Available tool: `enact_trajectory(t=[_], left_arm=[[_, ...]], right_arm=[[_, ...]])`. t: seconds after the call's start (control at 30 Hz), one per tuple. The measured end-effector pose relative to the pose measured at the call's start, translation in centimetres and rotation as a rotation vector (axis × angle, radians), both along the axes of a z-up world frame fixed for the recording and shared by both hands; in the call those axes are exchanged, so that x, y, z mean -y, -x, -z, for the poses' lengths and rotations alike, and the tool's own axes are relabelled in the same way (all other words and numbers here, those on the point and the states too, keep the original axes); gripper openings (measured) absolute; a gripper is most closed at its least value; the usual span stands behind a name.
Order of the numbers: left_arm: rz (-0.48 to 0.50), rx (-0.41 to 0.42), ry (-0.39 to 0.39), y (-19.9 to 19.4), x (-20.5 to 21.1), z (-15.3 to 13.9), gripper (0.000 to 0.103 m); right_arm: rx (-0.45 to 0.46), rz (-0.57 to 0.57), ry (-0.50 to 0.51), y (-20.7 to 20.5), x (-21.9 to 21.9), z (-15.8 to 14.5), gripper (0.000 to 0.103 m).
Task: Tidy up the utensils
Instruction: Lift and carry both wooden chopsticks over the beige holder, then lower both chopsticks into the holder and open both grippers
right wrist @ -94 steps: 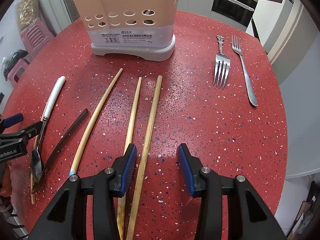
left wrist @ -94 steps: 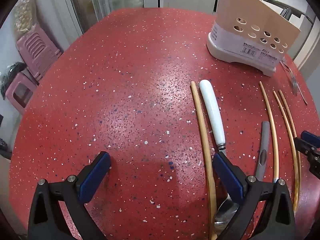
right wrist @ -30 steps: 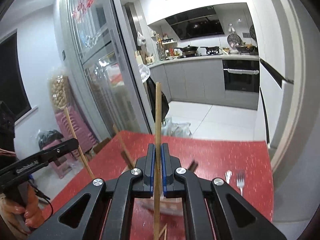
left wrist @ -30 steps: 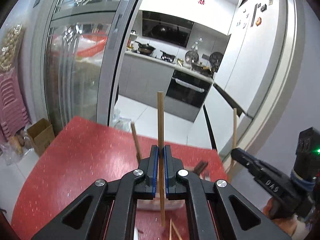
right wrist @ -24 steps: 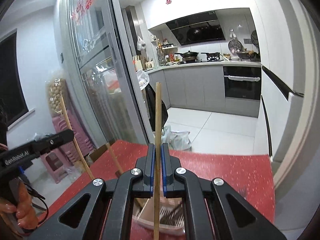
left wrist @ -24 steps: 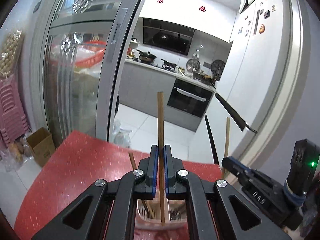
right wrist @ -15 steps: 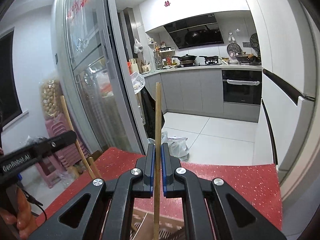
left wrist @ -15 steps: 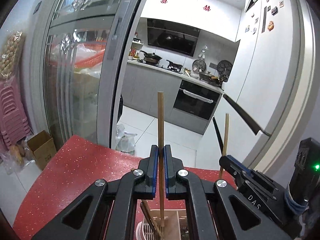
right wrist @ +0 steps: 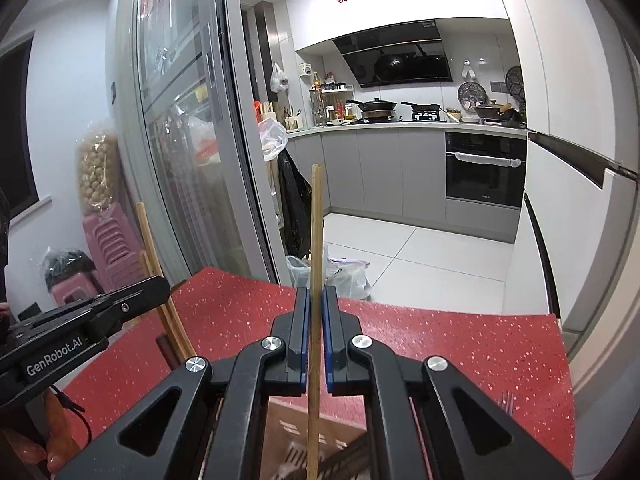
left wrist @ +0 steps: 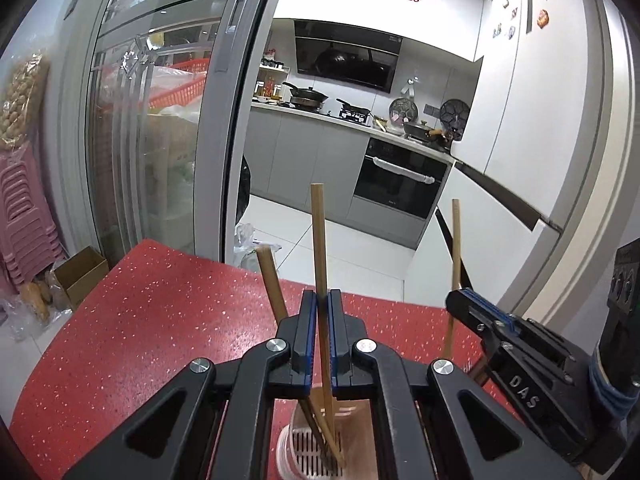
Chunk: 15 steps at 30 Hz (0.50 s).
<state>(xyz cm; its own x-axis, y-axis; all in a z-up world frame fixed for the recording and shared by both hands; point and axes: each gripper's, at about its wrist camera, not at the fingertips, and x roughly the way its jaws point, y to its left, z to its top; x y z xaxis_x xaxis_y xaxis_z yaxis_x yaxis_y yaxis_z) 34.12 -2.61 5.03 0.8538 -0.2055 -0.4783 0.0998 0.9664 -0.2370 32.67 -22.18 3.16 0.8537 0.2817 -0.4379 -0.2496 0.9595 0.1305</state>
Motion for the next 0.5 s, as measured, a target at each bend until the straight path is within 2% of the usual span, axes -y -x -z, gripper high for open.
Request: enact_trajectory(t=[0.23, 0.5], left_arm=[[-0.015, -0.049, -0.029, 1.0, -0.1, 1.5, 0.028], [-0.036, -0.047, -0.06, 2.2, 0.1, 1.2, 0.028]], right_arm=[[0.005, 0.026, -0.039, 1.9, 1.6, 0.1, 0.006], [0.046, 0.064, -0.064, 4.6, 3.2, -0.3, 0.006]])
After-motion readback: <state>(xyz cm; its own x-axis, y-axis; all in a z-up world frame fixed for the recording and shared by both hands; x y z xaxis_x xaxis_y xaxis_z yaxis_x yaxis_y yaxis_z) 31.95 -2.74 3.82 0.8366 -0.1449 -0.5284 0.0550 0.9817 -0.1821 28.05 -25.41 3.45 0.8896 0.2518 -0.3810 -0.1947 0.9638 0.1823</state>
